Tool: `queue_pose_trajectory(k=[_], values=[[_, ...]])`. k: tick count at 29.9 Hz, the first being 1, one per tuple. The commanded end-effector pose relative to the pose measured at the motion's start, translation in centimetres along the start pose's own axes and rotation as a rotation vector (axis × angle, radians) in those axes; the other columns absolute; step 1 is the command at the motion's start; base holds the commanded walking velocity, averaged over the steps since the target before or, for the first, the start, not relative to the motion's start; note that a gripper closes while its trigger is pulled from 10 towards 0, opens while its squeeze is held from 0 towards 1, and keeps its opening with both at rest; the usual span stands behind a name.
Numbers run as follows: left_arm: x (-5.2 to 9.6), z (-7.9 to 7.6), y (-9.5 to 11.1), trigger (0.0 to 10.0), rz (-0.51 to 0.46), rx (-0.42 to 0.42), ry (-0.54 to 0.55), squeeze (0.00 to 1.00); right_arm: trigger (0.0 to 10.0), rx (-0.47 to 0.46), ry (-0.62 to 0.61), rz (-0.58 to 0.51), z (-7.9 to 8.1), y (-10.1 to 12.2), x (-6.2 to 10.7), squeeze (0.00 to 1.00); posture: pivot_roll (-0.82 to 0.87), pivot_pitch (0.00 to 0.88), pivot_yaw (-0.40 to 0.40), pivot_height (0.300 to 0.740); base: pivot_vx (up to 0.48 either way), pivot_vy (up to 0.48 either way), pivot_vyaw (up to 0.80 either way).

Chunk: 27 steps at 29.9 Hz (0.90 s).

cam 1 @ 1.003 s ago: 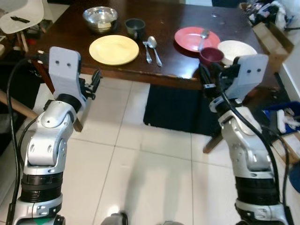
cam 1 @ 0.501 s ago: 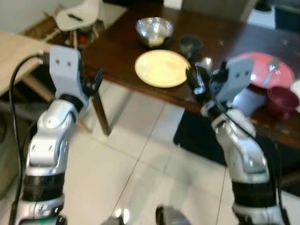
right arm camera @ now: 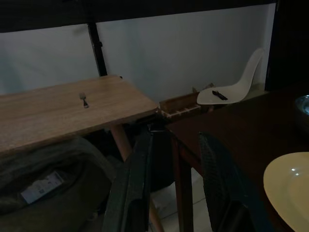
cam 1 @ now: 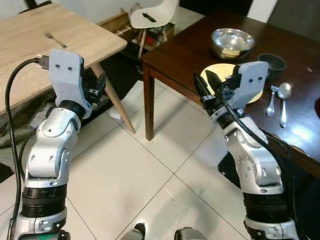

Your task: Setting the table

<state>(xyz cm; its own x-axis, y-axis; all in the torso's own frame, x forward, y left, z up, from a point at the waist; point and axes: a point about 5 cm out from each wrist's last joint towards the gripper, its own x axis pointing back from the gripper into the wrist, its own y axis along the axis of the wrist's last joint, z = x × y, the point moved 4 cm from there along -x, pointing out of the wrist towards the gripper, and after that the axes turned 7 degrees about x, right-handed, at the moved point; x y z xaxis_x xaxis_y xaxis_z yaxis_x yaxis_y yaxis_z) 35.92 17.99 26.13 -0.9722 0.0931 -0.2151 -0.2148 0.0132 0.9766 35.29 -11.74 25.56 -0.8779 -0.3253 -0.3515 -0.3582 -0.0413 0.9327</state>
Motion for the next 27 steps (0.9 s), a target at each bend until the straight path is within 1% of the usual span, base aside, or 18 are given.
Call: queue_pose_trajectory(k=[1,19,27], values=[[-0.01,0.35,-0.26,10.0,0.015,-0.022,0.018,0.0,10.0,-0.01,-0.011,0.007,-0.24,-0.15,0.18,0.0,-0.05,0.065,0.032,0.74,0.0,0.0,0.78],[-0.26,0.47,-0.19,10.0,0.012,-0.041,0.032,0.0,10.0,-0.011,-0.018,0.007,-0.33,-0.16,0.17,0.0,-0.05,0.065,0.037,0.74,0.0,0.0,0.78],[-0.35,0.52,-0.19,10.0,0.01,-0.052,0.038,0.0,10.0,-0.006,-0.043,0.007,-0.84,-0.09,0.16,0.0,-0.06,0.07,0.038,0.74,0.0,0.0,0.78]])
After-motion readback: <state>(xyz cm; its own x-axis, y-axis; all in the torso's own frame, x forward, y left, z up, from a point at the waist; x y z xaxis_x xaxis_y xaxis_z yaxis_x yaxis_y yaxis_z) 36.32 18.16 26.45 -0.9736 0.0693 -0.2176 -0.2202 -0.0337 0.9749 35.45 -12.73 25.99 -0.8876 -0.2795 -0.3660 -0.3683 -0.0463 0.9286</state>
